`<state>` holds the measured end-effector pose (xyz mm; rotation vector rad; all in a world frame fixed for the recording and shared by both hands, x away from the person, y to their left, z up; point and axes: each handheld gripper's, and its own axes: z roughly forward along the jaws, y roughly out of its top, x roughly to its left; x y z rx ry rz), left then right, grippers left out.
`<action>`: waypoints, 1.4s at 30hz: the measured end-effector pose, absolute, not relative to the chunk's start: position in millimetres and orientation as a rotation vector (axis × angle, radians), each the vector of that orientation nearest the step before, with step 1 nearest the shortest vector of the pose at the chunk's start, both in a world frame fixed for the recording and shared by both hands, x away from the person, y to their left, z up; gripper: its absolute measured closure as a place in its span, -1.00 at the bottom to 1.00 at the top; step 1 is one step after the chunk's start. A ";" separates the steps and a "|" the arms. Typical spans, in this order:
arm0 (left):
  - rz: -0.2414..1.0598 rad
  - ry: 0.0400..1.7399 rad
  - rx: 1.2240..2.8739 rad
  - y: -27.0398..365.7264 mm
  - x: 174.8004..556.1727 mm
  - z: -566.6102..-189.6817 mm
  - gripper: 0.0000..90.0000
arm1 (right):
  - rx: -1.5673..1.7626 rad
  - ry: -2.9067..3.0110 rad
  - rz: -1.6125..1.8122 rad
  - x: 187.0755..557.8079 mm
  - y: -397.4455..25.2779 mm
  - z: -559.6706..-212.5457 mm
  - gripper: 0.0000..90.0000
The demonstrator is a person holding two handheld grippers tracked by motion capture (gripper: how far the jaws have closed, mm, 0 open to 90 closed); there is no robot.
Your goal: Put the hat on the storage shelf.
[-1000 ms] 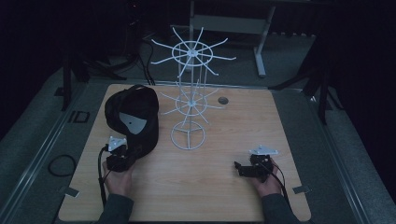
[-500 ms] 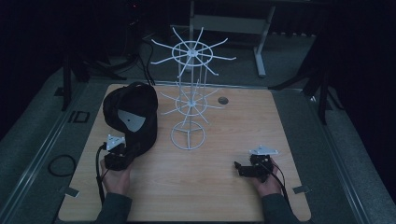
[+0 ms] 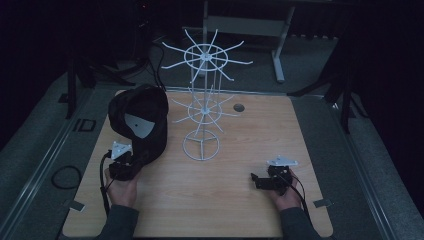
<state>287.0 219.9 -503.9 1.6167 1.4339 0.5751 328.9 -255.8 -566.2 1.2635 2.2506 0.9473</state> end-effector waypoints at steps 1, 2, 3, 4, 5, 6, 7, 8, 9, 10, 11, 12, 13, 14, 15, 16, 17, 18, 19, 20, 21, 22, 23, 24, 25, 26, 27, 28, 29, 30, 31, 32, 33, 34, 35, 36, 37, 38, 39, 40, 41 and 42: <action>0.575 1.433 1.613 220.3 287.0 -503.2 0.93 | 1.263 2.251 0.947 328.9 -255.8 -566.2 -0.74; 0.577 1.432 1.613 220.9 286.9 -502.5 0.93 | 1.263 2.251 0.947 329.0 -255.8 -566.2 -0.74; 0.578 1.431 1.612 221.3 286.7 -501.6 0.93 | 1.264 2.251 0.947 328.9 -255.8 -566.2 -0.74; 0.578 1.429 1.612 221.7 286.5 -501.1 0.93 | 1.263 2.251 0.947 329.0 -255.8 -566.2 -0.74; 0.577 1.428 1.610 221.8 286.3 -500.6 0.93 | 1.264 2.251 0.947 328.9 -255.8 -566.2 -0.74; 0.576 1.426 1.609 221.8 286.1 -500.2 0.93 | 1.264 2.251 0.947 328.9 -255.8 -566.2 -0.74; 0.577 1.423 1.610 221.9 286.1 -499.8 0.93 | 1.263 2.251 0.947 329.0 -255.8 -566.2 -0.74; 0.577 1.421 1.609 221.7 286.2 -499.3 0.93 | 1.264 2.251 0.947 328.9 -255.8 -566.2 -0.74; 0.577 1.420 1.608 221.5 286.2 -498.9 0.93 | 1.264 2.250 0.948 328.9 -255.8 -566.2 -0.74; 0.579 1.420 1.609 221.3 286.3 -498.5 0.93 | 1.264 2.250 0.947 328.9 -255.8 -566.2 -0.74; 0.579 1.418 1.610 221.3 286.4 -497.9 0.93 | 1.263 2.251 0.948 329.0 -255.8 -566.3 -0.74; 0.579 1.416 1.608 221.1 286.5 -497.3 0.93 | 1.264 2.250 0.947 328.9 -255.8 -566.2 -0.74; 0.580 1.413 1.608 221.0 286.7 -496.7 0.93 | 1.264 2.250 0.947 328.9 -255.8 -566.2 -0.74; 0.581 1.413 1.606 220.9 286.7 -495.9 0.93 | 1.264 2.250 0.947 328.9 -255.8 -566.2 -0.74; 0.582 1.410 1.606 221.0 286.6 -494.8 0.93 | 1.264 2.250 0.947 328.9 -255.8 -566.2 -0.74; 0.583 1.408 1.607 221.0 286.5 -494.1 0.93 | 1.264 2.250 0.948 328.9 -255.8 -566.2 -0.74; 0.586 1.407 1.602 220.8 286.3 -493.0 0.93 | 1.264 2.250 0.947 328.9 -255.8 -566.2 -0.74; 0.586 1.403 1.603 220.9 286.1 -491.9 0.93 | 1.264 2.250 0.948 328.9 -255.8 -566.2 -0.74; 0.589 1.400 1.602 221.0 286.1 -490.9 0.93 | 1.264 2.250 0.948 328.9 -255.8 -566.2 -0.74; 0.590 1.398 1.601 221.0 285.9 -489.8 0.93 | 1.264 2.250 0.948 328.9 -255.8 -566.2 -0.74; 0.591 1.396 1.600 221.0 285.8 -488.7 0.93 | 1.264 2.250 0.948 328.9 -255.8 -566.2 -0.74; 0.593 1.393 1.597 221.0 285.8 -487.7 0.93 | 1.264 2.250 0.948 328.9 -255.8 -566.2 -0.74; 0.594 1.391 1.594 221.0 285.7 -486.8 0.93 | 1.264 2.250 0.947 328.9 -255.8 -566.3 -0.74; 0.595 1.390 1.594 221.1 285.7 -485.8 0.93 | 1.264 2.250 0.948 328.9 -255.8 -566.2 -0.74; 0.597 1.387 1.593 221.3 285.7 -484.9 0.93 | 1.264 2.250 0.948 328.9 -255.7 -566.3 -0.74; 0.598 1.386 1.592 221.4 285.5 -484.0 0.93 | 1.264 2.250 0.948 328.9 -255.8 -566.2 -0.74; 0.598 1.386 1.587 221.3 285.4 -483.3 0.93 | 1.264 2.250 0.948 328.9 -255.8 -566.2 -0.74; 0.601 1.384 1.588 221.5 285.4 -482.6 0.93 | 1.264 2.250 0.948 328.9 -255.7 -566.2 -0.74; 0.602 1.383 1.585 221.4 285.4 -481.9 0.93 | 1.264 2.250 0.948 328.9 -255.7 -566.2 -0.74; 0.604 1.381 1.588 221.7 285.3 -481.2 0.93 | 1.264 2.250 0.948 328.9 -255.7 -566.2 -0.74; 0.605 1.380 1.585 221.6 285.3 -480.5 0.93 | 1.264 2.250 0.948 328.9 -255.8 -566.2 -0.74; 0.607 1.378 1.584 221.6 285.3 -479.6 0.93 | 1.264 2.250 0.948 328.9 -255.7 -566.2 -0.74; 0.607 1.377 1.581 221.5 285.2 -478.9 0.93 | 1.264 2.250 0.948 328.9 -255.8 -566.2 -0.74; 0.609 1.374 1.583 221.8 285.2 -478.0 0.92 | 1.263 2.250 0.948 329.0 -255.8 -566.3 -0.74; 0.611 1.373 1.581 221.7 285.2 -477.0 0.93 | 1.264 2.250 0.948 328.9 -255.7 -566.2 -0.74; 0.612 1.371 1.579 221.6 285.2 -476.0 0.93 | 1.262 2.250 0.948 329.0 -255.8 -566.3 -0.74; 0.611 1.369 1.579 221.6 285.2 -475.0 0.93 | 1.262 2.250 0.948 329.0 -255.8 -566.3 -0.74; 0.613 1.366 1.579 221.4 285.3 -474.0 0.93 | 1.263 2.250 0.948 329.0 -255.8 -566.2 -0.74; 0.613 1.364 1.578 221.1 285.5 -473.1 0.93 | 1.261 2.250 0.948 329.0 -255.8 -566.3 -0.74; 0.614 1.360 1.579 220.8 285.8 -472.0 0.93 | 1.260 2.250 0.948 329.1 -255.9 -566.3 -0.74; 0.615 1.358 1.578 220.5 285.9 -471.2 0.93 | 1.261 2.250 0.948 329.0 -255.8 -566.3 -0.74; 0.615 1.358 1.578 220.3 285.9 -470.5 0.93 | 1.261 2.250 0.948 329.0 -255.8 -566.3 -0.74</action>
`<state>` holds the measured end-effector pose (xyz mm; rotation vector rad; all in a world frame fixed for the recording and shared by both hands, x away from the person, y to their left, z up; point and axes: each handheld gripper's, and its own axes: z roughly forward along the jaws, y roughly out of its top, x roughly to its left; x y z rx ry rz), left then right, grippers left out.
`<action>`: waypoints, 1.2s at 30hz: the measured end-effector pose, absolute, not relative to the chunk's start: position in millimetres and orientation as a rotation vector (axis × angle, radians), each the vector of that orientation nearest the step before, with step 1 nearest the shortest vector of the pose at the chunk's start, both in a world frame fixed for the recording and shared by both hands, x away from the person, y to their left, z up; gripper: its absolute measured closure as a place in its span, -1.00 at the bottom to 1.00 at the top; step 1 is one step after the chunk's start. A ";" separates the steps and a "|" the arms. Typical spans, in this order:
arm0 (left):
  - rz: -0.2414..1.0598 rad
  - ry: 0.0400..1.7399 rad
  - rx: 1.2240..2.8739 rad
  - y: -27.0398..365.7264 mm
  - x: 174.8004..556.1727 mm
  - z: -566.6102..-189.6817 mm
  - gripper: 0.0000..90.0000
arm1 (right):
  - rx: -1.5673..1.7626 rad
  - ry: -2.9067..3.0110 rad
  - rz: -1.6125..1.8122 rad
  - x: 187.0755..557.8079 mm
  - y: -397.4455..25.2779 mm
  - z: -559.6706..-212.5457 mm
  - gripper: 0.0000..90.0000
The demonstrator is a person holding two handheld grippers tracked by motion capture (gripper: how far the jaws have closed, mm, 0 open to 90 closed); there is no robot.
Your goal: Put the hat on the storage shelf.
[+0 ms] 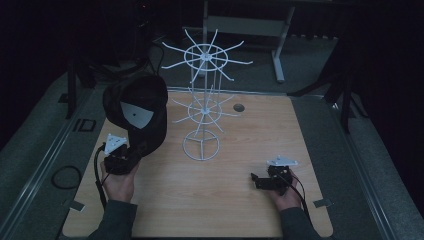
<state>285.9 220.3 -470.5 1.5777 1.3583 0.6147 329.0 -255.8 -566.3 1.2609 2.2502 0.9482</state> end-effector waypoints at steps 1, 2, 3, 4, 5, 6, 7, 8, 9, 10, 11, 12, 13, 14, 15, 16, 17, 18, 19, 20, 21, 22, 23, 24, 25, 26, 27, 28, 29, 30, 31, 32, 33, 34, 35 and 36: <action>0.617 1.354 1.578 220.1 286.2 -469.8 0.93 | 1.260 2.250 0.948 329.1 -255.9 -566.3 -0.74; 0.619 1.353 1.575 219.8 286.3 -468.9 0.93 | 1.261 2.250 0.948 329.0 -255.8 -566.3 -0.74; 0.619 1.353 1.574 219.5 286.4 -468.4 0.93 | 1.261 2.250 0.948 329.0 -255.8 -566.3 -0.74; 0.622 1.351 1.577 219.6 286.4 -467.7 0.93 | 1.260 2.250 0.948 329.1 -255.8 -566.3 -0.74; 0.623 1.348 1.577 219.4 286.5 -467.0 0.93 | 1.261 2.250 0.948 329.0 -255.8 -566.3 -0.74; 0.623 1.348 1.576 219.2 286.6 -466.6 0.93 | 1.261 2.250 0.948 329.1 -255.8 -566.3 -0.74; 0.625 1.346 1.576 219.1 286.6 -466.0 0.93 | 1.261 2.250 0.948 329.0 -255.8 -566.3 -0.74; 0.628 1.346 1.575 219.0 286.5 -465.4 0.93 | 1.261 2.250 0.948 329.0 -255.8 -566.3 -0.74; 0.630 1.345 1.576 219.0 286.5 -465.1 0.93 | 1.261 2.250 0.948 329.0 -255.8 -566.3 -0.74; 0.632 1.344 1.576 219.2 286.4 -464.5 0.93 | 1.261 2.250 0.948 329.0 -255.8 -566.3 -0.74; 0.633 1.344 1.572 219.1 286.4 -464.2 0.93 | 1.261 2.250 0.948 329.0 -255.8 -566.3 -0.74; 0.636 1.343 1.571 219.3 286.3 -463.6 0.93 | 1.262 2.250 0.948 329.0 -255.8 -566.3 -0.74; 0.638 1.342 1.572 219.5 286.2 -463.1 0.93 | 1.262 2.250 0.948 329.0 -255.8 -566.3 -0.74; 0.637 1.343 1.570 219.6 286.1 -462.6 0.93 | 1.261 2.250 0.948 329.0 -255.8 -566.3 -0.74; 0.641 1.342 1.568 219.7 286.0 -462.1 0.93 | 1.261 2.250 0.948 329.1 -255.8 -566.3 -0.74; 0.643 1.342 1.566 219.7 286.0 -461.5 0.92 | 1.262 2.250 0.948 329.0 -255.8 -566.3 -0.74; 0.643 1.342 1.566 219.9 285.9 -460.8 0.93 | 1.262 2.250 0.948 329.0 -255.8 -566.3 -0.74; 0.645 1.339 1.567 220.2 285.8 -460.2 0.93 | 1.262 2.250 0.948 329.0 -255.8 -566.3 -0.74; 0.647 1.338 1.565 220.1 285.6 -459.5 0.93 | 1.262 2.250 0.948 329.0 -255.8 -566.3 -0.74; 0.648 1.337 1.566 220.2 285.5 -458.8 0.93 | 1.262 2.250 0.948 329.0 -255.8 -566.3 -0.74; 0.652 1.336 1.563 220.2 285.5 -458.2 0.92 | 1.261 2.250 0.948 329.0 -255.8 -566.3 -0.74; 0.652 1.336 1.563 220.2 285.5 -458.2 0.92 | 1.262 2.250 0.948 329.0 -255.8 -566.3 -0.74; 0.653 1.336 1.562 220.1 285.3 -457.4 0.92 | 1.262 2.250 0.948 329.0 -255.8 -566.3 -0.74; 0.653 1.336 1.562 220.1 285.3 -457.4 0.92 | 1.262 2.250 0.948 329.0 -255.8 -566.3 -0.74; 0.663 1.332 1.559 220.1 285.1 -455.1 0.93 | 1.261 2.250 0.948 329.0 -255.8 -566.3 -0.74; 0.665 1.332 1.558 220.0 284.9 -454.3 0.92 | 1.262 2.250 0.948 329.0 -255.8 -566.3 -0.74; 0.667 1.330 1.558 220.0 284.8 -453.7 0.93 | 1.262 2.250 0.948 329.0 -255.8 -566.3 -0.74; 0.668 1.329 1.558 219.9 284.6 -453.0 0.92 | 1.262 2.250 0.948 329.0 -255.8 -566.3 -0.74; 0.670 1.328 1.560 219.8 284.4 -452.4 0.92 | 1.262 2.250 0.948 329.0 -255.8 -566.3 -0.74; 0.671 1.325 1.561 219.8 284.4 -452.0 0.92 | 1.262 2.250 0.948 329.0 -255.8 -566.3 -0.74; 0.673 1.325 1.559 219.7 284.3 -451.7 0.92 | 1.262 2.250 0.948 329.0 -255.8 -566.3 -0.74; 0.673 1.325 1.559 219.7 284.3 -451.7 0.92 | 1.262 2.250 0.948 329.0 -255.8 -566.3 -0.74; 0.676 1.324 1.557 219.6 284.0 -451.0 0.92 | 1.262 2.250 0.948 329.0 -255.8 -566.3 -0.74; 0.677 1.323 1.554 219.6 283.8 -450.7 0.92 | 1.262 2.250 0.948 329.0 -255.8 -566.3 -0.74; 0.678 1.322 1.554 219.7 283.5 -450.3 0.92 | 1.260 2.250 0.948 329.1 -255.9 -566.3 -0.74; 0.678 1.323 1.554 219.7 283.2 -449.9 0.92 | 1.261 2.250 0.948 329.1 -255.8 -566.3 -0.74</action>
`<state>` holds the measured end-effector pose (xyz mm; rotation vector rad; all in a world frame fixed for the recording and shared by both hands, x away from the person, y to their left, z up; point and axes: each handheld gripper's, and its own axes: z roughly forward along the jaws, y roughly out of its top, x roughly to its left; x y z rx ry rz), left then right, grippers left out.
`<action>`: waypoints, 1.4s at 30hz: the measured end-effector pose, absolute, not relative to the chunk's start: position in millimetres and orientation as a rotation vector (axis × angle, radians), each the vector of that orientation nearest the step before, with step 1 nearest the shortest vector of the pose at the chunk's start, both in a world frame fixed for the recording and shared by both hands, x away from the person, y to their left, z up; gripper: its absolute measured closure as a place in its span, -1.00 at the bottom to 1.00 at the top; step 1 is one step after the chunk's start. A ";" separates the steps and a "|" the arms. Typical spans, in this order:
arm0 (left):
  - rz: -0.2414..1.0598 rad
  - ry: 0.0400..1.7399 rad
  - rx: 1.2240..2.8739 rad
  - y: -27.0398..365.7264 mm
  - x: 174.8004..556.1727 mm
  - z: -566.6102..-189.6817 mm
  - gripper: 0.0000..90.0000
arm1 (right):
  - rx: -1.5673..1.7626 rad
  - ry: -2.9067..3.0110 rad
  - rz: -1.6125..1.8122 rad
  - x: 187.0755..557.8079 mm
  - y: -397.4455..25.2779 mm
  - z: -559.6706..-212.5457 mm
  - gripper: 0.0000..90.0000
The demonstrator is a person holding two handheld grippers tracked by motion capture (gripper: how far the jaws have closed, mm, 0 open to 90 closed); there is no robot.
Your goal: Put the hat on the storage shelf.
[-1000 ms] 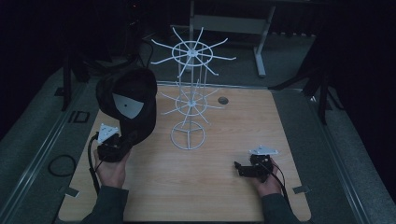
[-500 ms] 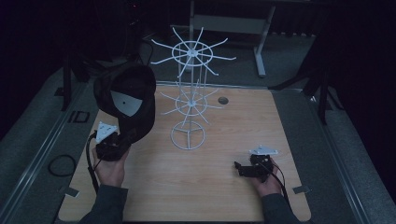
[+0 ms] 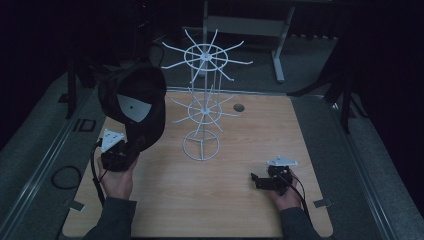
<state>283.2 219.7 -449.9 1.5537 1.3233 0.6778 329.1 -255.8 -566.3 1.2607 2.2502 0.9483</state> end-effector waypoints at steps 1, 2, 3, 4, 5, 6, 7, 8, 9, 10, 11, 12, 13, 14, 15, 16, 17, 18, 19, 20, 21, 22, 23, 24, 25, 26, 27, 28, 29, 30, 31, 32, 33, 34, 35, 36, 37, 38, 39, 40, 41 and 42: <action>0.678 1.322 1.552 219.6 283.0 -449.7 0.92 | 1.262 2.250 0.948 329.0 -255.8 -566.3 -0.74; 0.679 1.321 1.552 219.5 282.8 -449.4 0.92 | 1.262 2.250 0.948 329.0 -255.8 -566.3 -0.74; 0.680 1.320 1.553 219.4 282.5 -449.1 0.92 | 1.262 2.250 0.948 329.0 -255.8 -566.3 -0.74; 0.680 1.318 1.552 219.2 282.2 -448.8 0.93 | 1.262 2.250 0.948 329.0 -255.8 -566.3 -0.74; 0.679 1.317 1.550 219.0 281.9 -448.4 0.92 | 1.262 2.250 0.948 329.0 -255.8 -566.3 -0.74; 0.680 1.314 1.550 218.9 281.5 -448.0 0.92 | 1.262 2.250 0.948 329.0 -255.8 -566.3 -0.74; 0.681 1.313 1.549 218.7 281.0 -447.6 0.92 | 1.261 2.250 0.948 329.0 -255.8 -566.3 -0.74; 0.682 1.311 1.547 218.4 280.5 -447.1 0.92 | 1.262 2.250 0.948 329.0 -255.8 -566.3 -0.74; 0.683 1.309 1.546 218.3 279.9 -446.7 0.93 | 1.262 2.250 0.948 329.0 -255.8 -566.3 -0.74; 0.684 1.308 1.547 218.2 279.3 -446.2 0.92 | 1.262 2.250 0.948 329.0 -255.8 -566.3 -0.74; 0.684 1.305 1.545 218.0 278.6 -445.8 0.92 | 1.261 2.250 0.948 329.0 -255.8 -566.3 -0.74; 0.685 1.303 1.546 218.1 278.0 -445.3 0.92 | 1.262 2.250 0.948 329.0 -255.8 -566.3 -0.74; 0.685 1.301 1.542 218.0 277.4 -444.9 0.92 | 1.261 2.250 0.948 329.0 -255.8 -566.3 -0.74; 0.685 1.301 1.542 218.0 277.4 -444.9 0.93 | 1.261 2.250 0.948 329.0 -255.8 -566.3 -0.74; 0.685 1.299 1.539 217.8 276.2 -444.0 0.92 | 1.261 2.250 0.949 329.1 -255.8 -566.3 -0.74; 0.686 1.297 1.540 217.9 275.7 -443.6 0.92 | 1.261 2.250 0.949 329.1 -255.8 -566.3 -0.74; 0.686 1.295 1.542 217.9 275.1 -443.1 0.92 | 1.260 2.250 0.949 329.1 -255.8 -566.3 -0.74; 0.686 1.295 1.542 217.9 275.1 -443.1 0.92 | 1.260 2.250 0.949 329.1 -255.8 -566.3 -0.74; 0.687 1.292 1.539 217.6 274.0 -442.3 0.92 | 1.260 2.250 0.949 329.2 -255.8 -566.3 -0.74; 0.689 1.290 1.538 217.6 273.5 -442.0 0.92 | 1.259 2.250 0.949 329.2 -255.8 -566.4 -0.74; 0.689 1.289 1.537 217.7 272.9 -441.6 0.92 | 1.260 2.249 0.949 329.2 -255.8 -566.3 -0.74; 0.689 1.289 1.537 217.7 272.9 -441.6 0.92 | 1.259 2.249 0.949 329.2 -255.8 -566.4 -0.74; 0.690 1.289 1.534 217.7 271.9 -440.9 0.92 | 1.259 2.250 0.949 329.2 -255.8 -566.3 -0.74; 0.690 1.288 1.534 217.8 271.4 -440.5 0.93 | 1.259 2.249 0.950 329.2 -255.9 -566.3 -0.74; 0.691 1.287 1.533 218.0 270.9 -440.1 0.92 | 1.259 2.249 0.950 329.2 -255.9 -566.4 -0.74; 0.691 1.286 1.532 218.1 270.5 -439.8 0.92 | 1.259 2.249 0.950 329.2 -255.9 -566.3 -0.74; 0.692 1.286 1.530 218.1 270.1 -439.4 0.92 | 1.260 2.248 0.950 329.2 -255.8 -566.3 -0.74; 0.692 1.286 1.530 218.1 270.1 -439.4 0.93 | 1.259 2.248 0.949 329.2 -255.8 -566.3 -0.74; 0.693 1.284 1.528 218.2 269.5 -438.7 0.92 | 1.260 2.248 0.950 329.2 -255.8 -566.3 -0.74; 0.693 1.284 1.528 218.2 269.5 -438.7 0.92 | 1.261 2.248 0.949 329.1 -255.8 -566.3 -0.74; 0.692 1.280 1.528 218.3 269.0 -437.7 0.92 | 1.262 2.249 0.950 329.1 -255.7 -566.3 -0.74; 0.692 1.280 1.528 218.1 268.8 -437.1 0.92 | 1.262 2.249 0.950 329.1 -255.7 -566.3 -0.74; 0.693 1.277 1.528 218.1 268.7 -436.6 0.93 | 1.262 2.249 0.949 329.1 -255.8 -566.3 -0.74; 0.693 1.277 1.528 218.1 268.7 -436.6 0.92 | 1.262 2.248 0.950 329.1 -255.7 -566.3 -0.74; 0.692 1.274 1.525 217.6 268.3 -435.4 0.92 | 1.262 2.248 0.950 329.1 -255.7 -566.3 -0.74; 0.694 1.273 1.525 217.2 268.1 -434.7 0.93 | 1.262 2.249 0.950 329.1 -255.7 -566.3 -0.74; 0.696 1.270 1.527 217.2 268.0 -434.0 0.93 | 1.262 2.249 0.950 329.1 -255.7 -566.3 -0.74; 0.695 1.267 1.525 216.9 267.9 -433.4 0.92 | 1.262 2.248 0.950 329.1 -255.7 -566.3 -0.74; 0.698 1.264 1.527 216.8 267.8 -432.8 0.93 | 1.262 2.248 0.950 329.1 -255.7 -566.3 -0.74; 0.698 1.264 1.527 216.8 267.8 -432.8 0.92 | 1.262 2.248 0.950 329.1 -255.7 -566.3 -0.74; 0.695 1.262 1.523 216.3 267.6 -431.7 0.93 | 1.262 2.248 0.950 329.1 -255.7 -566.3 -0.74; 0.695 1.262 1.523 216.3 267.6 -431.7 0.93 | 1.262 2.248 0.950 329.1 -255.7 -566.3 -0.74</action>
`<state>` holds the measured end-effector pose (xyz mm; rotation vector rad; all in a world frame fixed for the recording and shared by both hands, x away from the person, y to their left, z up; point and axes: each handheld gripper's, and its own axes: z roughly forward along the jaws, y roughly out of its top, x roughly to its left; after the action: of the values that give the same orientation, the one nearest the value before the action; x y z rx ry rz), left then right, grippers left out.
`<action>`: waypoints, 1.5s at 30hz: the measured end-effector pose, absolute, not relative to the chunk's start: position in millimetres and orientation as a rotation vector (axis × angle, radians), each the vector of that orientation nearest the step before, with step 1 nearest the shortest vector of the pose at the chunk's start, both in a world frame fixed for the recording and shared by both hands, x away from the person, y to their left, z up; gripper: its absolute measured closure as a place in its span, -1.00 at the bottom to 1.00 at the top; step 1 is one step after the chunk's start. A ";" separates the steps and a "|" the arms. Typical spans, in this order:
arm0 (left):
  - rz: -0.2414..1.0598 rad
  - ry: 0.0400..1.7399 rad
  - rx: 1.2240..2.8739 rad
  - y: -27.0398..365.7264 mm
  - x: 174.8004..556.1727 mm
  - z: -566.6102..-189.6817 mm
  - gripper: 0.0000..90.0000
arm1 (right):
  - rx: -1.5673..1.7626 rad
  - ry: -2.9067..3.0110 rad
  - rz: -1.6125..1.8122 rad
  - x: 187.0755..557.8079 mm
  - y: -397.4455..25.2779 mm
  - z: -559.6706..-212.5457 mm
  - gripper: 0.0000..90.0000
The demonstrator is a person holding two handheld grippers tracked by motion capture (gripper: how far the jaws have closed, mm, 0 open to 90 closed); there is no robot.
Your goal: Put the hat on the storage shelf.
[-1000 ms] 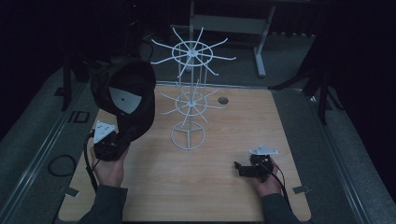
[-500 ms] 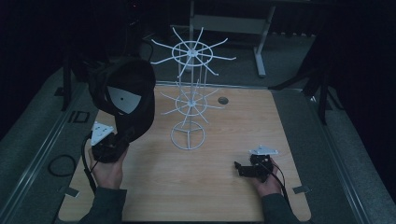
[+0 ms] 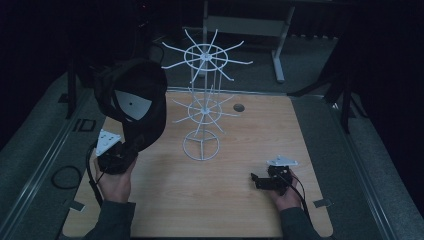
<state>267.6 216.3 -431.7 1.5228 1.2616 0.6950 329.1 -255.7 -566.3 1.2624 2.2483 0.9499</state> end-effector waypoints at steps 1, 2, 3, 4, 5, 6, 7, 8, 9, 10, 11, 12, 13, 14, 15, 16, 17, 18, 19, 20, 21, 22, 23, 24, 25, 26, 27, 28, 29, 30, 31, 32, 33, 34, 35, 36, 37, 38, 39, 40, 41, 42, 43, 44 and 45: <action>0.695 1.259 1.523 216.2 267.4 -430.7 0.93 | 1.262 2.248 0.950 329.1 -255.7 -566.3 -0.74; 0.694 1.258 1.520 216.0 267.3 -430.4 0.92 | 1.262 2.248 0.950 329.1 -255.7 -566.3 -0.74; 0.693 1.256 1.518 215.7 267.2 -430.0 0.93 | 1.262 2.248 0.950 329.1 -255.7 -566.3 -0.74; 0.692 1.255 1.518 215.5 267.1 -429.6 0.92 | 1.262 2.248 0.950 329.1 -255.7 -566.3 -0.74; 0.693 1.254 1.520 215.4 266.9 -429.2 0.92 | 1.262 2.248 0.950 329.1 -255.7 -566.3 -0.74; 0.693 1.253 1.518 215.0 266.7 -428.7 0.93 | 1.262 2.248 0.950 329.1 -255.7 -566.3 -0.74; 0.692 1.251 1.515 214.7 266.6 -428.3 0.93 | 1.262 2.248 0.950 329.1 -255.7 -566.3 -0.74; 0.692 1.249 1.516 214.5 266.4 -427.7 0.92 | 1.262 2.248 0.950 329.1 -255.7 -566.3 -0.74; 0.693 1.247 1.514 214.2 266.1 -427.2 0.92 | 1.262 2.248 0.950 329.1 -255.7 -566.3 -0.74; 0.692 1.245 1.513 214.0 265.8 -426.6 0.92 | 1.262 2.248 0.950 329.1 -255.7 -566.3 -0.74; 0.693 1.243 1.513 213.9 265.5 -426.0 0.92 | 1.262 2.248 0.950 329.1 -255.7 -566.3 -0.74; 0.694 1.241 1.514 213.9 265.2 -425.5 0.92 | 1.262 2.248 0.950 329.1 -255.7 -566.3 -0.74; 0.693 1.239 1.511 213.6 265.1 -425.2 0.92 | 1.261 2.248 0.950 329.1 -255.7 -566.3 -0.74; 0.693 1.239 1.511 213.6 265.1 -425.2 0.92 | 1.261 2.249 0.950 329.1 -255.7 -566.3 -0.74; 0.692 1.238 1.511 213.4 264.8 -424.3 0.92 | 1.262 2.248 0.950 329.1 -255.7 -566.3 -0.74; 0.692 1.238 1.511 213.4 264.8 -424.3 0.92 | 1.261 2.248 0.950 329.1 -255.7 -566.3 -0.74; 0.690 1.237 1.509 213.2 264.7 -423.6 0.92 | 1.261 2.249 0.950 329.1 -255.8 -566.3 -0.74; 0.690 1.237 1.509 213.2 264.7 -423.6 0.92 | 1.261 2.249 0.950 329.1 -255.8 -566.3 -0.74; 0.689 1.235 1.505 212.9 264.7 -423.0 0.92 | 1.262 2.248 0.950 329.1 -255.7 -566.3 -0.74; 0.689 1.234 1.503 212.7 264.8 -422.7 0.92 | 1.262 2.248 0.950 329.1 -255.7 -566.3 -0.74; 0.689 1.233 1.502 212.5 264.8 -422.3 0.92 | 1.261 2.248 0.949 329.1 -255.8 -566.3 -0.74; 0.689 1.233 1.502 212.5 264.8 -422.3 0.92 | 1.262 2.248 0.950 329.1 -255.7 -566.3 -0.74; 0.689 1.232 1.501 212.3 264.8 -421.9 0.92 | 1.262 2.248 0.950 329.1 -255.7 -566.3 -0.74; 0.689 1.229 1.500 211.8 264.6 -421.0 0.92 | 1.261 2.249 0.949 329.1 -255.8 -566.3 -0.74; 0.689 1.227 1.499 211.5 264.6 -420.6 0.92 | 1.262 2.248 0.950 329.1 -255.7 -566.3 -0.74; 0.689 1.227 1.499 211.5 264.6 -420.6 0.92 | 1.262 2.248 0.950 329.1 -255.7 -566.3 -0.74; 0.690 1.224 1.500 211.1 264.5 -419.6 0.92 | 1.262 2.248 0.950 329.1 -255.7 -566.3 -0.74; 0.690 1.224 1.500 211.1 264.5 -419.6 0.92 | 1.262 2.248 0.950 329.1 -255.7 -566.3 -0.74; 0.691 1.222 1.500 210.8 264.5 -419.1 0.92 | 1.262 2.248 0.950 329.1 -255.7 -566.3 -0.74; 0.691 1.220 1.499 210.6 264.6 -418.6 0.92 | 1.261 2.248 0.950 329.1 -255.8 -566.3 -0.74; 0.689 1.218 1.496 210.1 264.6 -417.5 0.92 | 1.262 2.248 0.950 329.1 -255.7 -566.3 -0.74; 0.689 1.216 1.496 210.1 264.7 -416.9 0.92 | 1.262 2.248 0.950 329.1 -255.7 -566.4 -0.74; 0.690 1.215 1.496 210.0 264.8 -416.3 0.92 | 1.262 2.248 0.950 329.1 -255.7 -566.3 -0.74; 0.690 1.213 1.495 209.9 265.1 -415.8 0.92 | 1.262 2.248 0.950 329.1 -255.7 -566.3 -0.74; 0.690 1.213 1.495 209.9 265.1 -415.8 0.92 | 1.262 2.248 0.950 329.1 -255.7 -566.3 -0.74; 0.690 1.212 1.494 209.7 265.4 -415.2 0.92 | 1.262 2.248 0.950 329.1 -255.7 -566.3 -0.74; 0.688 1.211 1.491 209.3 265.8 -414.4 0.92 | 1.262 2.248 0.950 329.1 -255.7 -566.3 -0.74; 0.689 1.211 1.490 208.9 266.2 -414.2 0.92 | 1.262 2.248 0.950 329.1 -255.7 -566.3 -0.74; 0.689 1.210 1.490 208.6 266.7 -414.0 0.92 | 1.262 2.248 0.950 329.1 -255.7 -566.3 -0.74; 0.687 1.210 1.490 208.4 267.2 -413.9 0.92 | 1.262 2.248 0.950 329.1 -255.7 -566.3 -0.74; 0.687 1.210 1.490 208.4 267.2 -413.9 0.92 | 1.262 2.248 0.950 329.1 -255.7 -566.3 -0.74; 0.685 1.210 1.490 207.6 268.0 -413.8 0.92 | 1.262 2.248 0.950 329.1 -255.7 -566.3 -0.74; 0.684 1.210 1.489 207.2 268.4 -413.7 0.92 | 1.262 2.248 0.950 329.1 -255.7 -566.3 -0.74; 0.685 1.208 1.491 206.8 269.0 -413.7 0.92 | 1.262 2.248 0.950 329.1 -255.7 -566.3 -0.74; 0.685 1.208 1.491 206.3 269.6 -413.7 0.92 | 1.262 2.248 0.950 329.1 -255.7 -566.3 -0.74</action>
<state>269.6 206.3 -413.7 1.4914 1.2078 0.6852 329.1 -255.7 -566.3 1.2620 2.2483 0.9501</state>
